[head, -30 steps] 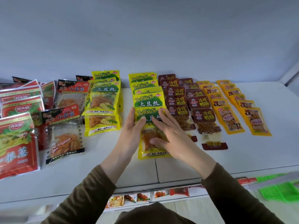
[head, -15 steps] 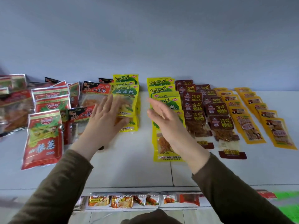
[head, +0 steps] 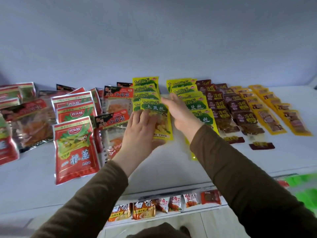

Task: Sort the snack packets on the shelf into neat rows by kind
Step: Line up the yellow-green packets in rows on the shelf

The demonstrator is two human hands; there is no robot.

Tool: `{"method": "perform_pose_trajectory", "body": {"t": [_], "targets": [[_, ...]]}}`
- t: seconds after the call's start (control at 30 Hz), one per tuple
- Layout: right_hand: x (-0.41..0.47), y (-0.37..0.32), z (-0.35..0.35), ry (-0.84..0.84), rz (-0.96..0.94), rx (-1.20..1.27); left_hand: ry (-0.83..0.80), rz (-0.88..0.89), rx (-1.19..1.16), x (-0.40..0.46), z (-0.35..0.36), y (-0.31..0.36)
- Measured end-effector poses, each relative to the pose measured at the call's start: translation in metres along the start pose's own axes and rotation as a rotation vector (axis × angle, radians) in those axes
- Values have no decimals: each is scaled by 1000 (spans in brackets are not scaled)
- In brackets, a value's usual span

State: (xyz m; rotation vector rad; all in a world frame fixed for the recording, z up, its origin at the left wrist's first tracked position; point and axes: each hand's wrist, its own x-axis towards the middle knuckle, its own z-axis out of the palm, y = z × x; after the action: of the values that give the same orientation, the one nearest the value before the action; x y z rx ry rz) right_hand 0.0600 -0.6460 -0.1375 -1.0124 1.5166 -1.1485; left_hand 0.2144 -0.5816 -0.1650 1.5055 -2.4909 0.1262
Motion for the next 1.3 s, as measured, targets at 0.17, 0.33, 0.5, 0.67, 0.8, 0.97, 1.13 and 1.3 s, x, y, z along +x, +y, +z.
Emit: {"method": "perform_pose_trajectory", "body": {"t": [0.17, 0.33, 0.5, 0.67, 0.8, 0.97, 1.13, 1.3], "targets": [[-1, 3, -5, -2, 22, -30, -167, -19, -75, -31, -6, -4], [6, 3, 5, -22, 57, -83, -56, -86, -118, -35, -7, -9], [23, -3, 16, -15, 98, -117, -154, -106, -36, -33, 2, -15], [43, -16, 20, -20, 160, -142, -200, -151, -35, -35, 9, -3], [59, -22, 27, -27, 202, -226, -217, -147, -17, -34, 9, -4], [67, -21, 34, -46, 150, -382, -204, -149, 11, -36, 8, -1], [71, -16, 32, 18, 95, -464, -189, -159, 36, -30, 10, 6], [76, -24, 22, 125, 31, -509, -193, -133, 21, -20, 15, 17]]}}
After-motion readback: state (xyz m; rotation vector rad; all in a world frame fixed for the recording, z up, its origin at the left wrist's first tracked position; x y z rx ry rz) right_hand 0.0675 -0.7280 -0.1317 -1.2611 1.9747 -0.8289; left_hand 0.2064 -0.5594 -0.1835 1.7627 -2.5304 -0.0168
